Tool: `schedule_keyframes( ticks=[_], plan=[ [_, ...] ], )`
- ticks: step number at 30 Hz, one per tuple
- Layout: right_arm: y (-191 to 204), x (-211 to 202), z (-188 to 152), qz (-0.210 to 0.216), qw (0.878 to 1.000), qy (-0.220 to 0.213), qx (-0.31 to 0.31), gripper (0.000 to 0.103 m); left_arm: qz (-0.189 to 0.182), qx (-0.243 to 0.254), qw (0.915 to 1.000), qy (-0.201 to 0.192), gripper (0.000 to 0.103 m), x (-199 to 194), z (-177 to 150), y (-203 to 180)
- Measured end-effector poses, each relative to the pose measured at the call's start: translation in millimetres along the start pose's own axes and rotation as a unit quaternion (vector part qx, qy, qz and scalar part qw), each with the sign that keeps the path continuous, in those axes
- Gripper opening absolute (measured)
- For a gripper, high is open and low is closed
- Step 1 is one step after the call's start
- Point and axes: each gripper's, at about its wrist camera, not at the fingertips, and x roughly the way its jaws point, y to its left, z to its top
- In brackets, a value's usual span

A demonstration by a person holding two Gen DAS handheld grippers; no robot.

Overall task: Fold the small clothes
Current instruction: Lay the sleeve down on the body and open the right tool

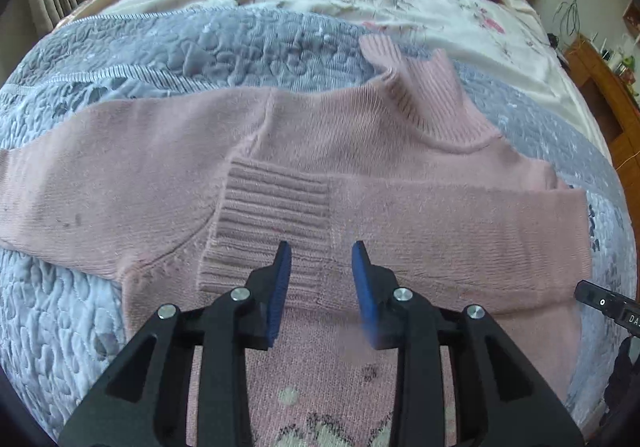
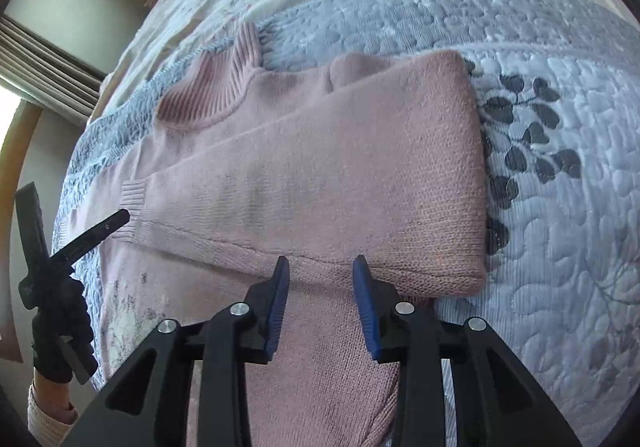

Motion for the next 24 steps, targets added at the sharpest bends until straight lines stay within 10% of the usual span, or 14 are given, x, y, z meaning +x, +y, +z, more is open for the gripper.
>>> schedule_keyframes(
  ticks=[14,24],
  plan=[
    [14,-10,-4,0.012,1.0,-0.012,0.003,0.04,-0.025,-0.017,0.9995,-0.01,0.037,-9,-2,30],
    [114,-1,-22,0.04,0.994,0.008,-0.099,0.05,0.063,-0.127,0.9893,-0.034,0.051,-74,-35,223]
  ],
)
